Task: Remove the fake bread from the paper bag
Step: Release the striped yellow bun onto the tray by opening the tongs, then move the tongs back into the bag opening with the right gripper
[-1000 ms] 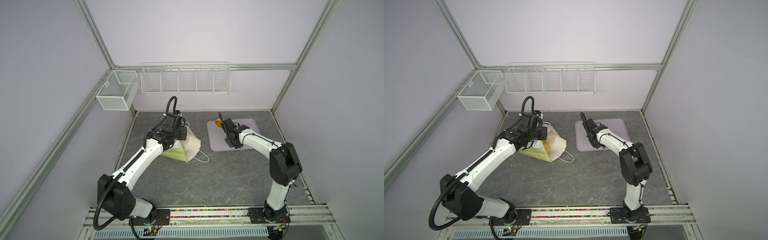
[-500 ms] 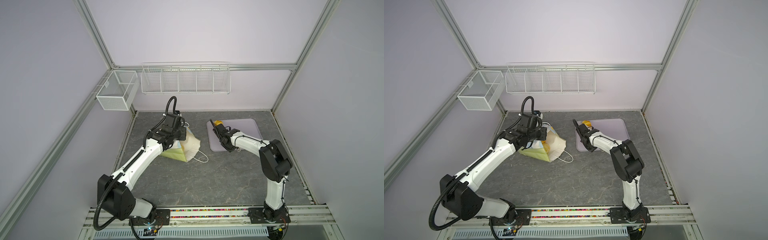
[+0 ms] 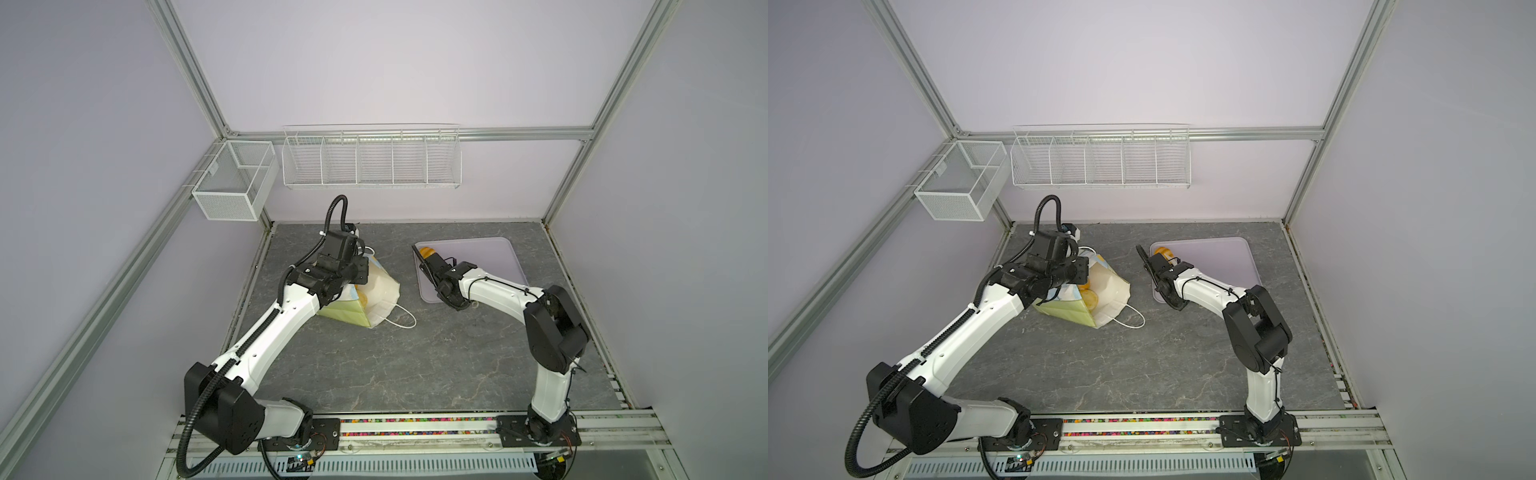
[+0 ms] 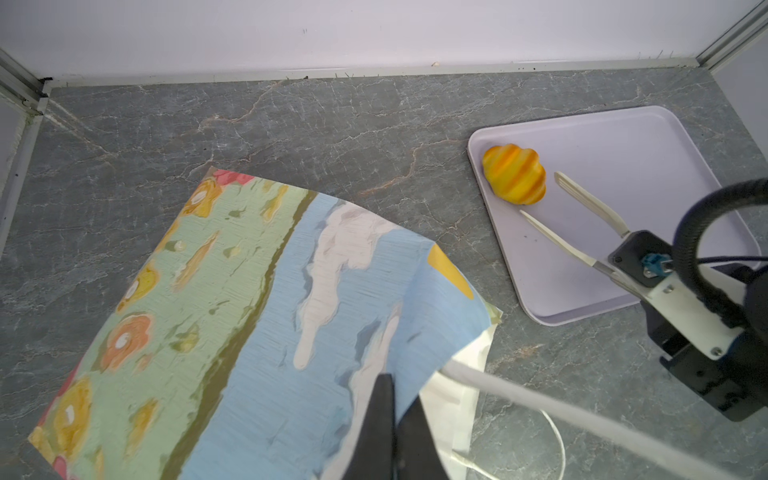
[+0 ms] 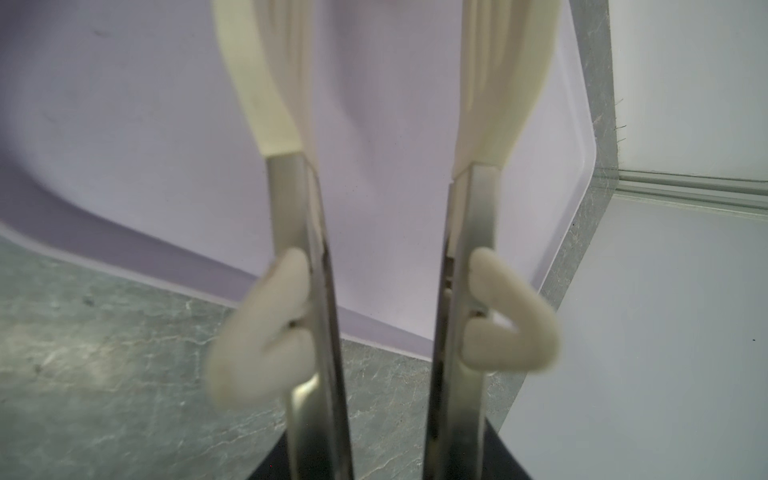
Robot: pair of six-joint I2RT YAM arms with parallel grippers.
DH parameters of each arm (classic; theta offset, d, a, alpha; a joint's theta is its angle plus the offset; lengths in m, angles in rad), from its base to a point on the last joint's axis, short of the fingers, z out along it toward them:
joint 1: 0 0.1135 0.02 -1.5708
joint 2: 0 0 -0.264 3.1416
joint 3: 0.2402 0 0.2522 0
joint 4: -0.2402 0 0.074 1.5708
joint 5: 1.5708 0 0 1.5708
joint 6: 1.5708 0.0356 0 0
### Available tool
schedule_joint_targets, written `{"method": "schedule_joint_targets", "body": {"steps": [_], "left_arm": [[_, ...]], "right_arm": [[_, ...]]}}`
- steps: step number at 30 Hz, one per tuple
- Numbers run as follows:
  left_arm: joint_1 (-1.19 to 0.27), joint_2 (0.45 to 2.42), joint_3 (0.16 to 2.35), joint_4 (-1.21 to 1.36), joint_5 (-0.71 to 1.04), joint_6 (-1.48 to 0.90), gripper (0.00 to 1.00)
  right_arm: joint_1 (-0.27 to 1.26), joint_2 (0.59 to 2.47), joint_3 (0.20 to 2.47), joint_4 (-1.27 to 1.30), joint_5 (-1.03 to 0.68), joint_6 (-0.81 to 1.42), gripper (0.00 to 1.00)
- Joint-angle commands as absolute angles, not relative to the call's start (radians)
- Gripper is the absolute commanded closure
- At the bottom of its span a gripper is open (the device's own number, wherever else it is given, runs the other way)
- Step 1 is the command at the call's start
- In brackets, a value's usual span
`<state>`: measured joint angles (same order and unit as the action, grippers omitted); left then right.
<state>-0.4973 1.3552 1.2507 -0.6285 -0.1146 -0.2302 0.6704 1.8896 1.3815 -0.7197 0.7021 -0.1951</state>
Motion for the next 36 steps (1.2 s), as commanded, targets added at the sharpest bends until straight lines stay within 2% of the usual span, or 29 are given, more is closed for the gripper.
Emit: {"method": "schedule_joint_targets", "body": {"steps": [1, 11, 18, 24, 30, 36], "left_arm": [[-0.493, 1.325, 1.235, -0.65, -0.118, -0.233, 1.0], [-0.492, 1.302, 1.22, -0.644, -0.094, -0.193, 1.0], [-0.493, 1.277, 1.198, -0.614, -0.049, -0.115, 1.0], [-0.492, 1.245, 1.175, -0.584, 0.012, -0.057, 1.0], [-0.493, 1.21, 1.158, -0.594, 0.05, -0.025, 1.0], [-0.518, 1.163, 1.126, -0.583, 0.17, -0.013, 1.0]], "right_arm": [[0.685, 1.832, 1.384, -0.748, 0.709, -0.17, 0.58], [0.724, 1.721, 1.382, -0.826, 0.697, -0.093, 0.65], [0.799, 1.507, 1.322, -0.92, 0.453, 0.102, 0.63], [0.98, 1.392, 1.281, -0.988, 0.328, 0.337, 0.63], [1.188, 1.402, 1.268, -0.911, 0.279, 0.506, 0.63], [1.257, 1.527, 1.283, -0.885, 0.263, 0.556, 0.63]]}}
